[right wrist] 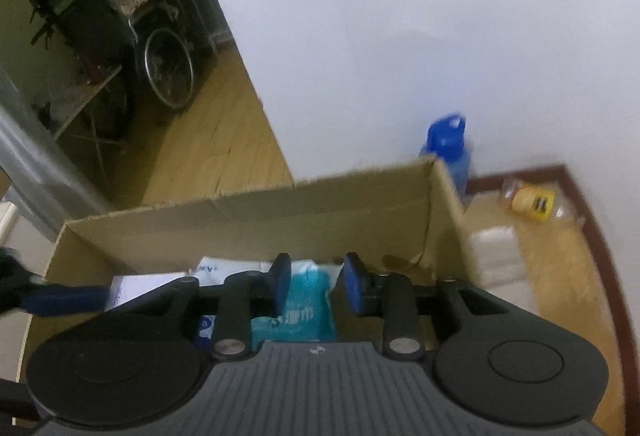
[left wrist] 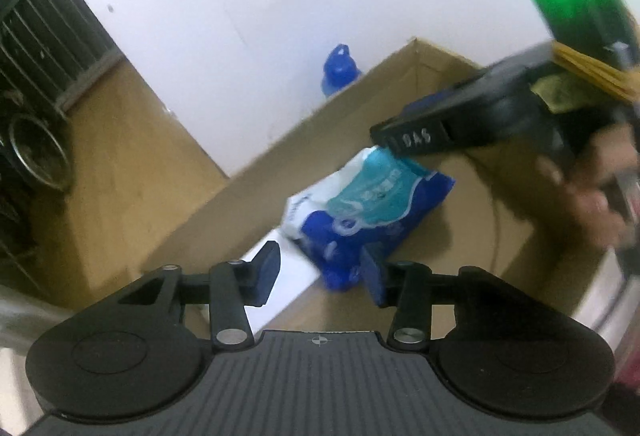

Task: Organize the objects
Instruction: 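Lower the wet-wipes pack into the cardboard box and open the left gripper, then withdraw the left gripper from the box toward the white yogurt cup, then lower the left gripper around the white yogurt cup and close it, then grasp the yogurt cup lid with the right gripper while the left gripper holds the cup, then carry the yogurt cup with both grippers and lower it into the cardboard box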

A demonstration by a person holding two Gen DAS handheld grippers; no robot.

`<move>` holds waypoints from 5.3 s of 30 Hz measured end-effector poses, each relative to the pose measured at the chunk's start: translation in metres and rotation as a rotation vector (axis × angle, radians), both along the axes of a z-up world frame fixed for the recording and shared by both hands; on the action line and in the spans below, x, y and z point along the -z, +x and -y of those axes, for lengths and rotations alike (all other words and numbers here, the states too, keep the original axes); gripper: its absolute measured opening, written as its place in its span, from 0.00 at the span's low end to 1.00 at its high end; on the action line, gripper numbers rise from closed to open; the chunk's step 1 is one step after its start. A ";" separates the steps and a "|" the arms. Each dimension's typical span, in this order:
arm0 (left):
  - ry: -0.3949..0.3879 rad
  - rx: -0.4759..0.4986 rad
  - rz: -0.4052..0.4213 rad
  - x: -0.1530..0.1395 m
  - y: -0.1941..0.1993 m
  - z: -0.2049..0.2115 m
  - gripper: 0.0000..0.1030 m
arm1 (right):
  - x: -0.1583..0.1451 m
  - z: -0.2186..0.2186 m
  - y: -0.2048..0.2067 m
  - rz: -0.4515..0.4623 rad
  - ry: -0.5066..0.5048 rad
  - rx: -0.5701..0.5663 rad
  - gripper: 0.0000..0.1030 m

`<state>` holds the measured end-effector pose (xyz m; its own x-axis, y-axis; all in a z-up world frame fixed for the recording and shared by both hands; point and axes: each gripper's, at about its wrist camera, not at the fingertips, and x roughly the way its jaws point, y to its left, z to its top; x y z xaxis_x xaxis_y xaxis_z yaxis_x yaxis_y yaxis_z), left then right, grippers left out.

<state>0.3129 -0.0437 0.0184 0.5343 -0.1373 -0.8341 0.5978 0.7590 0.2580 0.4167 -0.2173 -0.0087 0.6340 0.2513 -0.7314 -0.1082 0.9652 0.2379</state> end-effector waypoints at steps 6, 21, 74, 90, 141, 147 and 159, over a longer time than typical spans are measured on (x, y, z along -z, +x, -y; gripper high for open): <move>-0.028 -0.063 0.057 -0.029 -0.012 -0.024 0.49 | -0.030 0.002 -0.021 0.085 0.019 -0.011 0.41; -0.266 -0.220 0.108 -0.065 -0.143 -0.086 0.61 | -0.093 0.037 -0.134 0.109 0.162 -0.076 0.43; -0.628 -0.479 0.192 0.106 -0.200 -0.142 0.55 | 0.027 -0.077 -0.201 -0.176 0.265 -0.339 0.59; -0.647 -0.366 0.197 0.107 -0.229 -0.141 0.54 | 0.028 -0.110 -0.211 -0.207 0.252 -0.450 0.60; -0.588 -0.108 0.321 -0.026 -0.187 -0.093 0.51 | -0.109 -0.060 -0.201 0.052 0.357 -0.475 0.45; -0.469 -0.053 0.229 -0.021 -0.096 -0.079 0.51 | -0.095 -0.068 -0.116 -0.039 0.344 -0.398 0.45; -0.125 -0.044 -0.095 0.052 0.025 -0.051 0.51 | 0.010 -0.074 -0.019 -0.356 0.414 -0.232 0.45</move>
